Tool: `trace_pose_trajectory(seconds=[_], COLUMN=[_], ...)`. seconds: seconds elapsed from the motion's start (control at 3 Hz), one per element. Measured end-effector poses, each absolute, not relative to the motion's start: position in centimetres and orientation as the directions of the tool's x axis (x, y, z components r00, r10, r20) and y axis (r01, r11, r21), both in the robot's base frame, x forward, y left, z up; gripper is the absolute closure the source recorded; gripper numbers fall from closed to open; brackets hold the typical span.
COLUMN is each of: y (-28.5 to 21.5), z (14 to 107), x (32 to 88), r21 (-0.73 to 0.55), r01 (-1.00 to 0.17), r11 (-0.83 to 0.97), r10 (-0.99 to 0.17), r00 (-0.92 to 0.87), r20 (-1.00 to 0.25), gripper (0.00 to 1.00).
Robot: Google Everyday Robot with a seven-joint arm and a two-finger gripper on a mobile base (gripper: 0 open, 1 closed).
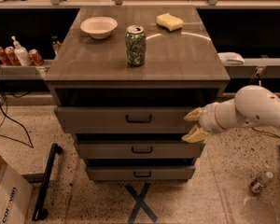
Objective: Close top drawer
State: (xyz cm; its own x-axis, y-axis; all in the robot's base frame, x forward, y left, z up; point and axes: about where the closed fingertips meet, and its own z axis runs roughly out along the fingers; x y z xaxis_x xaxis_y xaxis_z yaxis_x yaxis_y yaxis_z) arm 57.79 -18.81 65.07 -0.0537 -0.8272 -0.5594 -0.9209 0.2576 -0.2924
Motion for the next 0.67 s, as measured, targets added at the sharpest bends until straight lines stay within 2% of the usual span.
trace_pose_trajectory(seconds=[0.33, 0.67], y=[-18.7, -18.7], z=[64.99, 64.99], x=[57.81, 57.81], r21=[-0.291, -0.291], r01=[-0.922, -0.922], r11=[0.256, 0.256], r10=[-0.827, -0.827], r00=[-0.053, -0.053], r20=[-0.56, -0.56], gripper=[0.0, 0.0])
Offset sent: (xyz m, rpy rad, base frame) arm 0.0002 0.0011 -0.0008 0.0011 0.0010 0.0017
